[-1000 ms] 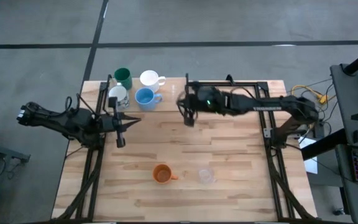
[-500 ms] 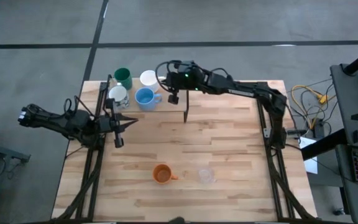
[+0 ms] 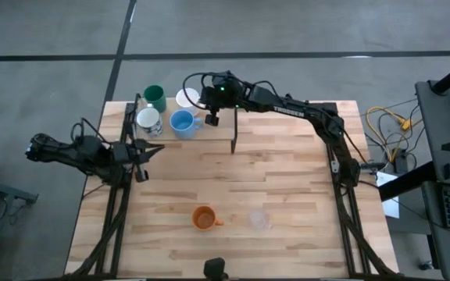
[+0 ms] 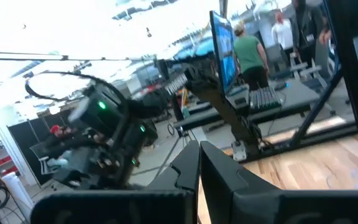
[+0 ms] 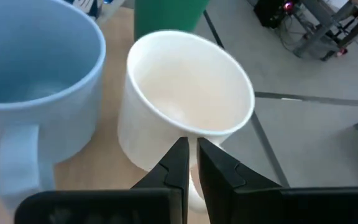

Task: Stack small to large cups/mugs on shelf
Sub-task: Put the white mug on the shelf

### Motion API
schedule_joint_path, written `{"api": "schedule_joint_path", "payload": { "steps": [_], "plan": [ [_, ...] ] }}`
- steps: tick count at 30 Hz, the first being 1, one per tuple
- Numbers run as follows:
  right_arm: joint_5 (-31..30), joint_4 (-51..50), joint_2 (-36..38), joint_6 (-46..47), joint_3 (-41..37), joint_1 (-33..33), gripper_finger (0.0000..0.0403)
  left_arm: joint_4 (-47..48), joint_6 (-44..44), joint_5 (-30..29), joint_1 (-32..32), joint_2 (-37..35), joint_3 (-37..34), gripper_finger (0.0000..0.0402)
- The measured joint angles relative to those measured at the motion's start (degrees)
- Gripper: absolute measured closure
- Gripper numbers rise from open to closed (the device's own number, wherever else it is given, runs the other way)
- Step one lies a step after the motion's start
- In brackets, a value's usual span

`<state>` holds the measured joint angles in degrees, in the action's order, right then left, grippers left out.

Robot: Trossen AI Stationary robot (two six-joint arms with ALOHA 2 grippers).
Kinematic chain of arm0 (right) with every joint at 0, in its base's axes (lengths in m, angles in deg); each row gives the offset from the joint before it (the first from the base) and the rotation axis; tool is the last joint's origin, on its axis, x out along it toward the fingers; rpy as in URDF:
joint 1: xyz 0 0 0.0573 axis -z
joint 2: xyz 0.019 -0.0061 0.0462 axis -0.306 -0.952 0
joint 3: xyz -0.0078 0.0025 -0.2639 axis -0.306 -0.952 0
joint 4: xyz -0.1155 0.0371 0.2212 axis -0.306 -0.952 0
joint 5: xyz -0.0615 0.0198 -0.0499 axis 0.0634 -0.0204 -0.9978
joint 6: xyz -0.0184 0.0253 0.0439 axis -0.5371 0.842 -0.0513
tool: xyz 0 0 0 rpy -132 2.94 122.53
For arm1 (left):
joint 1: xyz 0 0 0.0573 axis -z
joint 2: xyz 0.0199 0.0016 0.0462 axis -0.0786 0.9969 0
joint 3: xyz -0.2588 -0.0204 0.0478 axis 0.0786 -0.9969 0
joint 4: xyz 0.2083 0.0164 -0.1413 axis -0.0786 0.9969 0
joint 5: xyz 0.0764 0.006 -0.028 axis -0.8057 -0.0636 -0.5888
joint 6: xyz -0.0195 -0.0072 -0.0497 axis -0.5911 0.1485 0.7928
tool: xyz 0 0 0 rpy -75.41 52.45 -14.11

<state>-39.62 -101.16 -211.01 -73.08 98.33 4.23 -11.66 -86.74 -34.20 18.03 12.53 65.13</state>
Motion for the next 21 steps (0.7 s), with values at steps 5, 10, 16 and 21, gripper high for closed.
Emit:
{"api": "schedule_joint_path", "payload": {
  "steps": [5,10,16,21],
  "plan": [
    [-0.1,0.6,0.1,-0.4,-0.5,0.2,0.0377,0.1,0.1,0.0,0.0,-0.3,0.0,0.0402],
    [0.0,0.0,0.3,-0.4,-0.6,0.3,0.0377,0.0,0.1,0.0,0.0,-0.3,0.0,0.0402],
    [0.0,1.0,0.4,-0.4,-0.9,0.3,0.0377,0.0,0.1,0.0,0.0,-0.3,0.0,0.0402],
    [0.0,1.9,-0.1,-0.7,-1.0,0.3,0.0377,0.0,0.1,0.0,0.0,-0.2,0.0,0.0402]
  ]
}}
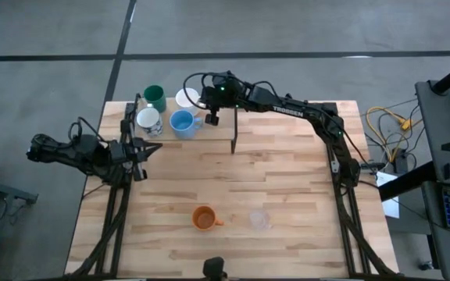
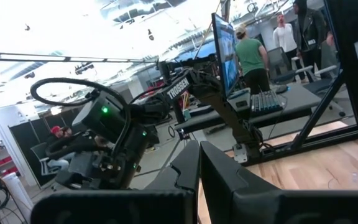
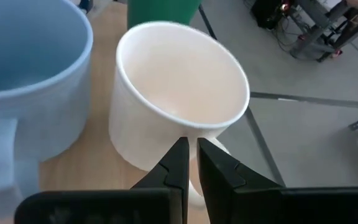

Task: Stack small to large cups/mugs on shelf
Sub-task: Put the white mug on the shelf, then put the orange mug on the shelf

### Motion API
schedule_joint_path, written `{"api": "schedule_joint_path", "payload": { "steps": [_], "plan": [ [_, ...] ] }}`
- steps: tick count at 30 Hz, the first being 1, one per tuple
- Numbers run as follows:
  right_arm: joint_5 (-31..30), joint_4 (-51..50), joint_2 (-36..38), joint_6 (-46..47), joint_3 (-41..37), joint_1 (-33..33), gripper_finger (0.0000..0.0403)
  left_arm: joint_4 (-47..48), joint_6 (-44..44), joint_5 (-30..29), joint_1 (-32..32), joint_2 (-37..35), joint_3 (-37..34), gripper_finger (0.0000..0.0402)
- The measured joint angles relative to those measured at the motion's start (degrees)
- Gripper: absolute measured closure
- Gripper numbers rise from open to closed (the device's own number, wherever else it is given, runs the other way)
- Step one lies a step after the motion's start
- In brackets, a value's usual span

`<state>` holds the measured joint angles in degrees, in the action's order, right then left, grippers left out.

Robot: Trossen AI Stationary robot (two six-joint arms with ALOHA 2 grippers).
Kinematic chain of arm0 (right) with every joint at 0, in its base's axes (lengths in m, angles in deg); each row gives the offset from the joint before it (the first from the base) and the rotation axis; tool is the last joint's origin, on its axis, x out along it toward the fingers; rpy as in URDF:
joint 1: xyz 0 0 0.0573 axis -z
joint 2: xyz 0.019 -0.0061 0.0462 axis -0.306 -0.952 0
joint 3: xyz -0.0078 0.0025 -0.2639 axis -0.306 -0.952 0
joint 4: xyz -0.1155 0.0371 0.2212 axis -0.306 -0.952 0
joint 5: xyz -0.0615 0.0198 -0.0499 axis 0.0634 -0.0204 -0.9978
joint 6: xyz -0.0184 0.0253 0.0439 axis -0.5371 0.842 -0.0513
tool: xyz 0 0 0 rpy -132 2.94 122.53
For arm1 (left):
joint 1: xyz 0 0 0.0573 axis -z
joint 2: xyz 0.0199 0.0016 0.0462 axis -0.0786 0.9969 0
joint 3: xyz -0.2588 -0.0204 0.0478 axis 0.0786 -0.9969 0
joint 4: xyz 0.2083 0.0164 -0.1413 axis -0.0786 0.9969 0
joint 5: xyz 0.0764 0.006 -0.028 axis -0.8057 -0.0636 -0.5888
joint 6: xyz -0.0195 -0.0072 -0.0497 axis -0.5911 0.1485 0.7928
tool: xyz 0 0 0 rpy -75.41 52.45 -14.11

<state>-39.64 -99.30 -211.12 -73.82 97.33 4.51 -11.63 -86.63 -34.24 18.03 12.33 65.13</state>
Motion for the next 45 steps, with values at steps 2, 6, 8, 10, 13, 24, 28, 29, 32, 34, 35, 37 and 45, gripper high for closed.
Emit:
{"api": "schedule_joint_path", "payload": {
  "steps": [2,6,8,10,13,24,28,29,32,34,35,37,45],
  "plan": [
    [0.0,0.3,0.0,-0.1,0.0,0.0,0.0377,0.0,0.0,0.0,0.0,0.0,0.0,0.0402],
    [0.0,1.4,0.0,-0.5,0.0,0.0,0.0377,0.0,0.0,0.0,0.0,0.0,0.0,0.0402],
    [0.0,2.1,0.0,-0.7,0.0,0.0,0.0377,0.0,0.0,0.0,0.0,0.0,0.0,0.0402],
    [0.0,2.3,0.0,-0.7,-0.1,0.0,0.0377,0.0,0.0,0.0,0.0,0.0,0.0,0.0402],
    [0.0,2.6,-0.1,-0.9,-0.3,0.0,0.0377,0.0,0.0,0.0,0.0,0.0,0.0,0.0402],
    [0.0,-1.3,3.8,-3.1,-1.0,-1.9,0.0392,-0.1,1.5,0.0,0.0,0.4,0.0,0.0402],
    [0.0,-4.0,7.9,-3.4,-3.6,-4.4,0.0394,-0.2,4.4,0.4,0.0,2.0,0.0,0.0402],
    [0.0,-4.5,9.4,-3.4,-5.3,-5.0,0.0394,-0.5,4.8,0.4,0.0,2.5,0.0,0.0402],
    [-0.1,-4.2,15.0,-2.4,-11.3,-7.7,0.0394,-2.6,6.3,0.7,0.0,4.4,0.0,0.0402],
    [0.0,-4.0,19.2,-1.4,-15.6,-9.8,0.0394,-4.3,7.8,1.9,0.0,5.8,0.0,0.0402],
    [0.0,-3.7,21.1,-0.6,-17.9,-10.9,0.0394,-4.5,8.8,2.7,0.0,6.5,0.0,0.0402],
    [0.0,-3.3,24.8,1.5,-22.8,-13.5,0.0394,-4.6,10.7,4.2,0.0,7.7,0.0,0.0402],
    [0.1,7.0,36.4,8.2,-40.1,-25.0,0.0394,-7.5,13.9,9.9,0.0,13.0,0.0,0.0402]
  ]
}}
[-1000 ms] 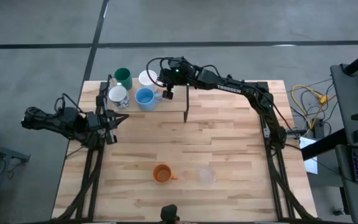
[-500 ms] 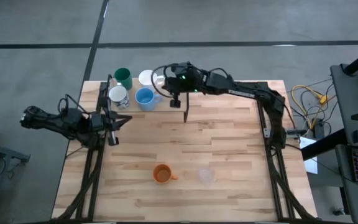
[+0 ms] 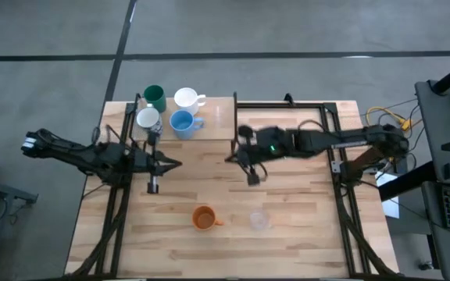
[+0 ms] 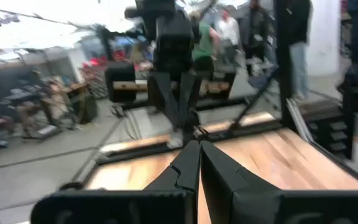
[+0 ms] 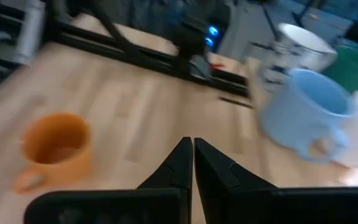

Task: Stack small to large cups/mugs on shelf
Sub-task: Put the orange mug on the shelf

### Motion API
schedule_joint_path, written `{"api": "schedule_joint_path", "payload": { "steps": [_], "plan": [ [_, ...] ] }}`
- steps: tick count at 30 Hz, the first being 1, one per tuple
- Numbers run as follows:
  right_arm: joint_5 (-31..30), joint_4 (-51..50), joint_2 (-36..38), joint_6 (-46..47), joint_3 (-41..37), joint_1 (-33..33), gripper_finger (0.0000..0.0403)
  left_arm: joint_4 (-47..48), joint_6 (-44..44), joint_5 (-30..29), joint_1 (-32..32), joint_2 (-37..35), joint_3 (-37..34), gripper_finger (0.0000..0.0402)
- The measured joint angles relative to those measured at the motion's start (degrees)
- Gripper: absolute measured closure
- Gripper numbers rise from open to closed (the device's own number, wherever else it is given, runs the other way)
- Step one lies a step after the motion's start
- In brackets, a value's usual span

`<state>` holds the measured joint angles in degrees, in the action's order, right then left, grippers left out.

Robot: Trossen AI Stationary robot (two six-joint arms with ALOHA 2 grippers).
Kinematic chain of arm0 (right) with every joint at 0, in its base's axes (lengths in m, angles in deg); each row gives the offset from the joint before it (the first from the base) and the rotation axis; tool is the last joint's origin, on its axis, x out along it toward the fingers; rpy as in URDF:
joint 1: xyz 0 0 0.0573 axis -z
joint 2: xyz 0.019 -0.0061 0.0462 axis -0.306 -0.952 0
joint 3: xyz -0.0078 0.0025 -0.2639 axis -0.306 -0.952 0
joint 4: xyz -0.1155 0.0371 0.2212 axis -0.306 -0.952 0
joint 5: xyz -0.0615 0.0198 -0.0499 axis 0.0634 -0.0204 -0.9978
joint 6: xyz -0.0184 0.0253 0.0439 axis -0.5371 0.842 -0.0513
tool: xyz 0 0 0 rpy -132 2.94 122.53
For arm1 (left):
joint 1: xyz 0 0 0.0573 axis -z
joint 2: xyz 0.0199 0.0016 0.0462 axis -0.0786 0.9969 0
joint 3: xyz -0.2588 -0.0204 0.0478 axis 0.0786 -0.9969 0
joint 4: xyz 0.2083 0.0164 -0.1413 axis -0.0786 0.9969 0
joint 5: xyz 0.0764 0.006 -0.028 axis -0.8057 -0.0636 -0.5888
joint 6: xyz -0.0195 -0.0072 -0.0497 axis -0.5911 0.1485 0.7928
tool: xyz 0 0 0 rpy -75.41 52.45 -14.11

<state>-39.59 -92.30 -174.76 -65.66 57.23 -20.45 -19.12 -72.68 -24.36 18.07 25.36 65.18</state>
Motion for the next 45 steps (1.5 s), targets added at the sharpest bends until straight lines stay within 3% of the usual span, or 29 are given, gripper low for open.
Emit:
{"api": "schedule_joint_path", "payload": {
  "steps": [11,20,25,32,45],
  "plan": [
    [0.0,25.4,0.5,7.3,-16.4,-10.9,0.0394,-4.5,0.5,5.7,0.1,5.4,0.0,0.0402],
    [-0.1,35.4,-8.5,11.0,-16.5,-13.8,0.0394,-4.6,-0.7,5.9,0.1,4.4,0.0,0.0402],
    [0.7,34.5,-15.7,11.9,-10.5,-14.1,0.0394,-4.3,-1.4,5.9,0.1,4.1,0.0,0.0402],
    [10.6,29.0,-23.1,12.3,-1.1,-14.2,0.0376,-4.1,-1.7,5.9,0.1,3.8,0.0,0.0402],
    [11.9,2.9,-33.3,12.8,16.1,-14.8,0.0218,-4.0,-1.6,6.0,0.1,3.7,-0.1,0.0402]
  ]
}}
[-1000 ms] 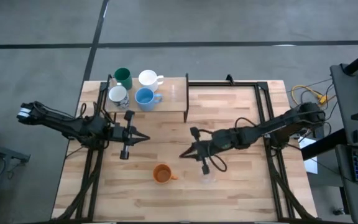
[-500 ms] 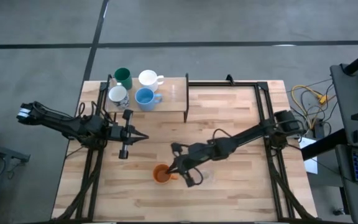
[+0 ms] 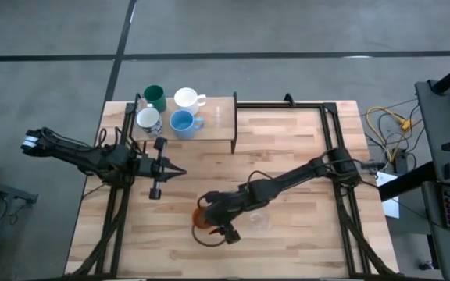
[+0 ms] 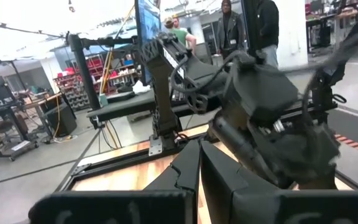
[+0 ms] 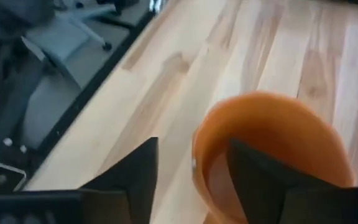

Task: Stack small to large cups/mugs on shelf
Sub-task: Put the orange mug on the shelf

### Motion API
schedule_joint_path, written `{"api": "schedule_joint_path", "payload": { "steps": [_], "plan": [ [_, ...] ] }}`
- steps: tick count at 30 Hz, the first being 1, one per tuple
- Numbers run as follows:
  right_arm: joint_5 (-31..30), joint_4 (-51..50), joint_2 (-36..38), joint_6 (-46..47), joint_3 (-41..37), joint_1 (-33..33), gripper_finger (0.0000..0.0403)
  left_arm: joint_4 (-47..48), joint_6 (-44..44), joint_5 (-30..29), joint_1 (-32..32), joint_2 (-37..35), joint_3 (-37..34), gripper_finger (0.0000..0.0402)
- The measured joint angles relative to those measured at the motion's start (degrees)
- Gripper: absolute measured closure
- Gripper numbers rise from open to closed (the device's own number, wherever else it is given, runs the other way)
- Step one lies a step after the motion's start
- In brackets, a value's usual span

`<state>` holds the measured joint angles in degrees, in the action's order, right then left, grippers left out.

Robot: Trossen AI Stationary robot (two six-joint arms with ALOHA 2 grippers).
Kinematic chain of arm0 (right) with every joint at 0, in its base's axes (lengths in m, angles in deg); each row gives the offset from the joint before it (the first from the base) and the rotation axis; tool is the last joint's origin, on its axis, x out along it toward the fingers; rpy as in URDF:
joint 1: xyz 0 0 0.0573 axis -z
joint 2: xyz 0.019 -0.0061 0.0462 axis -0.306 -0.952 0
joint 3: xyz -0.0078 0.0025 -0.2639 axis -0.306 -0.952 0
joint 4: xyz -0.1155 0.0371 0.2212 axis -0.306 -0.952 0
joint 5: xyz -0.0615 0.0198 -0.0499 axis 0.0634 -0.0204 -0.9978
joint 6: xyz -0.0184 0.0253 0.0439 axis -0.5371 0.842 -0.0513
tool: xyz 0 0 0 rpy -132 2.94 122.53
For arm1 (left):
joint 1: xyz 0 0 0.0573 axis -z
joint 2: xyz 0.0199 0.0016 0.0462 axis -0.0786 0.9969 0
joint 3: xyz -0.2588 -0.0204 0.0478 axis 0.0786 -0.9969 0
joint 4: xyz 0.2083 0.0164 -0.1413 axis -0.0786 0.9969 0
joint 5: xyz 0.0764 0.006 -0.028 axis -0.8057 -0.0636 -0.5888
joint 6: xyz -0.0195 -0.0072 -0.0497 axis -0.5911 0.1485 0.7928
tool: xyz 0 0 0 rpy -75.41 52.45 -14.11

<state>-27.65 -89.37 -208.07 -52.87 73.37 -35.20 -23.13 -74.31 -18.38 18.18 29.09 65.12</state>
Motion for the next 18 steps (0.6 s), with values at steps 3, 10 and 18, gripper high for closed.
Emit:
{"api": "schedule_joint_path", "payload": {
  "steps": [3,10,18],
  "plan": [
    [-0.1,-3.2,-2.2,-0.5,3.0,0.0,0.0200,0.2,0.0,0.0,0.0,0.2,0.0,0.0402],
    [-0.6,-10.1,-6.5,-0.2,9.0,0.1,0.0199,-0.1,1.0,0.0,0.0,0.7,0.0,0.0402],
    [-0.6,-13.1,-8.5,-1.6,12.5,0.1,0.0233,0.0,1.3,0.0,0.0,0.5,0.0,0.0402]
  ]
}}
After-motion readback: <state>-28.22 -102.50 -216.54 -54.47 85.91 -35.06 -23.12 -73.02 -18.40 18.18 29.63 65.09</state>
